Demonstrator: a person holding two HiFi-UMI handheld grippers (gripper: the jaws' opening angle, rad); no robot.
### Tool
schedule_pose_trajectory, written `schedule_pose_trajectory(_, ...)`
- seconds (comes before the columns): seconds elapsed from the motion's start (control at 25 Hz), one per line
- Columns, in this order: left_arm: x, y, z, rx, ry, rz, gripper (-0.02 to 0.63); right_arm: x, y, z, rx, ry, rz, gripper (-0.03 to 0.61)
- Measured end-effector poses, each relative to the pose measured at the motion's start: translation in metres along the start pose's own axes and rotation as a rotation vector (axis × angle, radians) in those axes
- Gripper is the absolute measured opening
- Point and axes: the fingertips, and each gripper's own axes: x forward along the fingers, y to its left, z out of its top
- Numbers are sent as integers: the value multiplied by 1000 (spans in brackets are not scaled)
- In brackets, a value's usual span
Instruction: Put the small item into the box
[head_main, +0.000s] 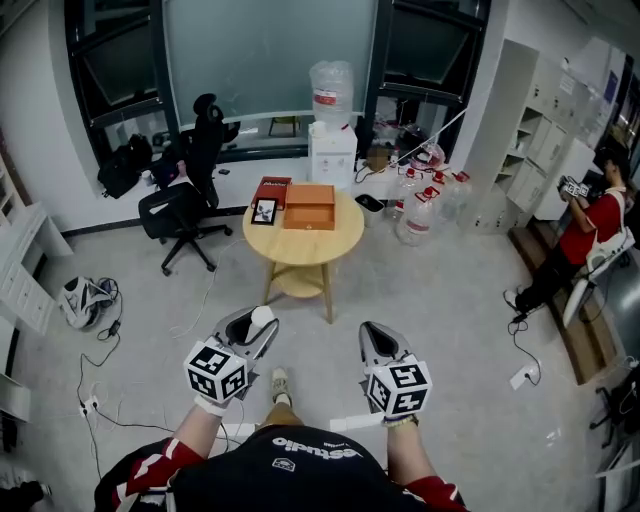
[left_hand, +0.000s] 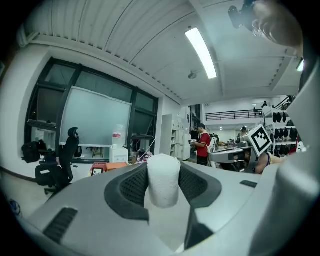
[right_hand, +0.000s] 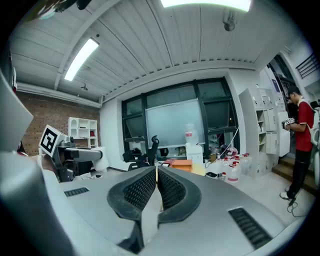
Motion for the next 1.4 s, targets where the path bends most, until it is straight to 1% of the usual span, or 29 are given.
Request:
schedule_pose_trajectory(0.16, -1, 4, -1, 12, -5, 17, 184, 4, 0, -2, 6, 6, 6, 37)
schedule_pose_trajectory(0.44, -6, 10, -6, -3, 3, 26, 184, 8, 9, -7, 12, 23, 20, 37)
schedule_pose_trajectory(0.64, -5, 9, -12, -50, 4, 21, 184, 9, 7, -14, 23, 35, 27, 37)
schedule_pose_trajectory(0.72, -3, 11, -13, -51, 5, 21, 184, 10, 6, -14, 25, 38, 26, 37)
schedule_pose_trajectory(1.0, 11, 11, -13, -46, 11, 15, 184, 14, -7, -13, 54, 46, 29, 37)
schedule_pose_trajectory(1.4, 36, 14, -12, -42, 16, -7, 184, 25, -22, -6, 55, 45, 13, 37)
